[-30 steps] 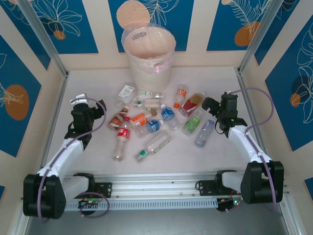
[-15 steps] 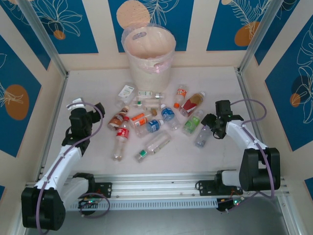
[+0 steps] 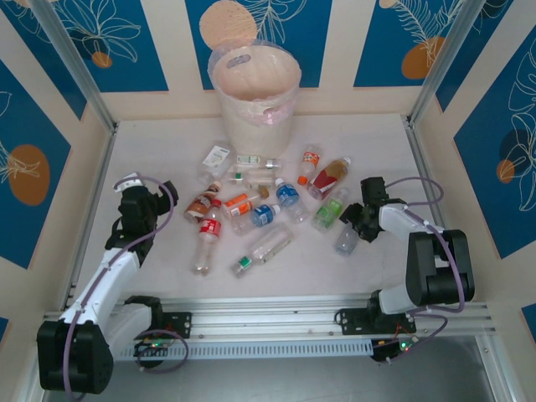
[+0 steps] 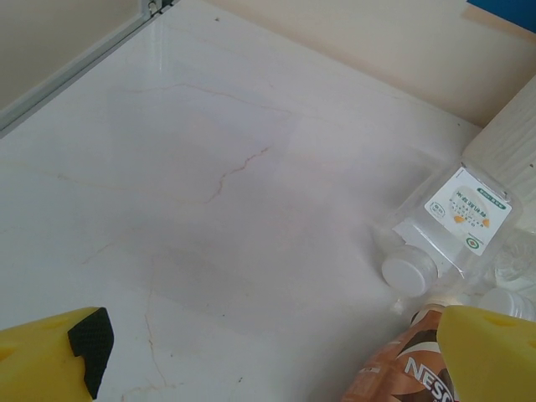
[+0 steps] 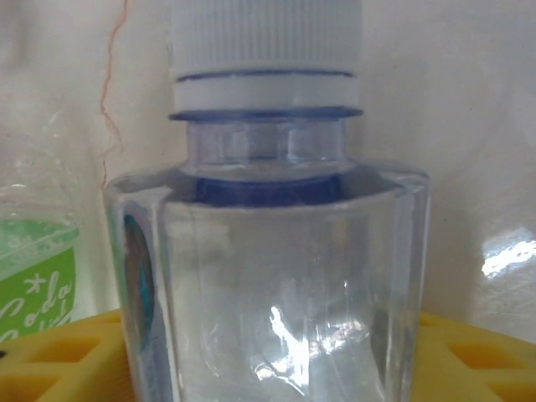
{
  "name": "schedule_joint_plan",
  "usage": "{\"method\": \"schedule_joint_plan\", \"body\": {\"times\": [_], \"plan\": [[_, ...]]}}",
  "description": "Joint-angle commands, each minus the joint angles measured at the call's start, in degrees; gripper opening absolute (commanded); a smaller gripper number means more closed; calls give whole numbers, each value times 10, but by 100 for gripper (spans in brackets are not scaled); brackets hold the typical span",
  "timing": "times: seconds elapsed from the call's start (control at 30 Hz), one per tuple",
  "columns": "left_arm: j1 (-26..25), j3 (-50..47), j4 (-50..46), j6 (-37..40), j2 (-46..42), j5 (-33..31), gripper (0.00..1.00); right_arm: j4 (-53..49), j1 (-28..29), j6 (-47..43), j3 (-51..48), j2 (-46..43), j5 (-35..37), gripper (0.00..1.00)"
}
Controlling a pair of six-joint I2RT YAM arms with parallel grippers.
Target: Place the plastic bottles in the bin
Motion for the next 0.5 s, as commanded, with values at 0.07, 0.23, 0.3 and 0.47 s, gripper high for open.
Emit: {"method": "schedule_joint_plan", "body": {"times": [0.07,0.23,0.3,0.47], "plan": [[7,25,-20,-22,9,20,100,14,9,23,-18,-36,45,56],[7,37,-30,-30,20,34,100,23,36,19,-35,-108,109,48],[7,45,-34,-33,25,45,100,22,52,14,-37,-139,141,47],[7,57,-36,-58,39,79,100,16,80,26,-15,-221,159,44]]}}
